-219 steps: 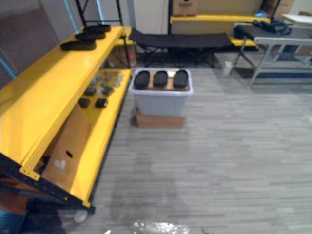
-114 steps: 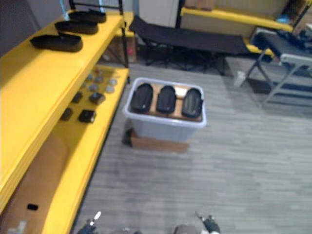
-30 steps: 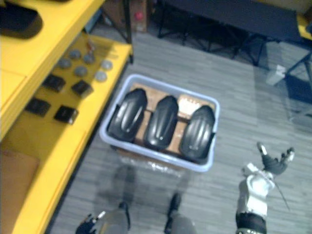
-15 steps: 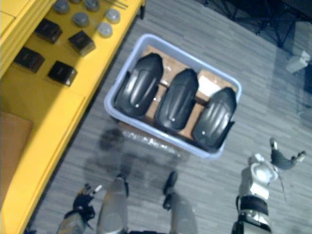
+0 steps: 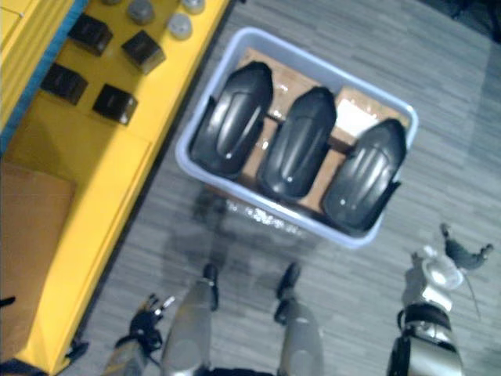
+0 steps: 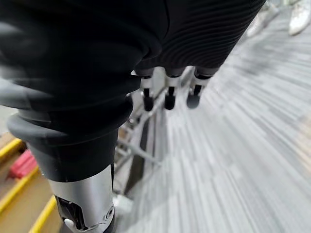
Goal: Walk over and take plastic housings, then place them on the shelf
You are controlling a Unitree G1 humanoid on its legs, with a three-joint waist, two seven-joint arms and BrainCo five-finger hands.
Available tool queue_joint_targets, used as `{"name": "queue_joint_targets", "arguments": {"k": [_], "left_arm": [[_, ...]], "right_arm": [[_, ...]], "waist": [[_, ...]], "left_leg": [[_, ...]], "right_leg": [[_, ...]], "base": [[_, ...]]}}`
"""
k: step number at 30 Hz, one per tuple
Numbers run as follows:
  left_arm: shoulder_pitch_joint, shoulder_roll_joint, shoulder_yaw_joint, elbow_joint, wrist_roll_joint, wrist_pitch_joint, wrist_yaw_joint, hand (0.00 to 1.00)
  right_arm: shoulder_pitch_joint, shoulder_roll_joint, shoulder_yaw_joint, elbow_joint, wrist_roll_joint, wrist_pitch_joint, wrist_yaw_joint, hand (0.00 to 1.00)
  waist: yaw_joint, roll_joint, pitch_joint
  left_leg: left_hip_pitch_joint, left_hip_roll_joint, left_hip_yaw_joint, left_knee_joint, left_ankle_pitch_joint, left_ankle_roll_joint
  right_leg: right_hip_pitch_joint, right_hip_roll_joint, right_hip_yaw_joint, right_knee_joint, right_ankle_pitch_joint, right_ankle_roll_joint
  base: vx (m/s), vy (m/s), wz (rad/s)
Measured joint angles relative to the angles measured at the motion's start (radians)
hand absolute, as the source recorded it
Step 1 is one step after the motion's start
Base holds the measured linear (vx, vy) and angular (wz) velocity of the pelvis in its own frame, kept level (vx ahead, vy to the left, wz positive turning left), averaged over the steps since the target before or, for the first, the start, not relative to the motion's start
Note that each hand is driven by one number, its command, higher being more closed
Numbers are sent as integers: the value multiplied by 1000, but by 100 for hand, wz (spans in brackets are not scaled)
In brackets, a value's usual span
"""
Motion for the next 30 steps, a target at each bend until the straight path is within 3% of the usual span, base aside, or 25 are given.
{"name": "queue_joint_targets", "arguments": {"k": [2,3,6,9,25,30], "left_arm": [[0,-3,0,14,-29,0,-18,0],[0,-8,0,15,-32,-1,-32,0],[0,-16,-1,16,-32,-3,-39,0],[0,-18,-9,15,-30,-10,-51,0],[-18,-18,-38,53,-73,-14,-59,0],[-18,-25,-38,53,-104,-19,-71,0]], "right_arm": [[-19,-22,0,0,-44,-39,-53,0],[-30,-42,-1,-10,-114,-77,-117,0],[-47,-51,-2,-25,-197,-106,-168,0],[-57,-51,0,-44,-214,-109,-173,0],[-138,-49,134,23,-74,-76,44,0],[-179,-49,189,58,-63,22,89,0]], "waist": [[-6,10,5],[-9,16,9],[-11,18,9],[-10,18,9],[0,32,7],[13,35,6]], "left_leg": [[-8,-6,-5,1,2,3],[-21,-11,-12,4,3,5],[-39,-14,-14,18,3,6],[-47,-16,-16,28,3,6],[-155,-16,-46,98,4,7],[-168,-22,-49,103,6,10]], "right_leg": [[-6,-8,-6,11,-5,2],[-21,-16,-12,29,-12,3],[-41,-23,-14,54,-19,2],[-49,-27,-14,63,-20,2],[-136,-34,-22,127,-26,-6],[-145,-41,-25,133,-26,-6]], "base": [[-37,13,12],[-33,6,12],[-26,2,7],[-5,3,1],[-41,3,3],[-5,2,3]]}}
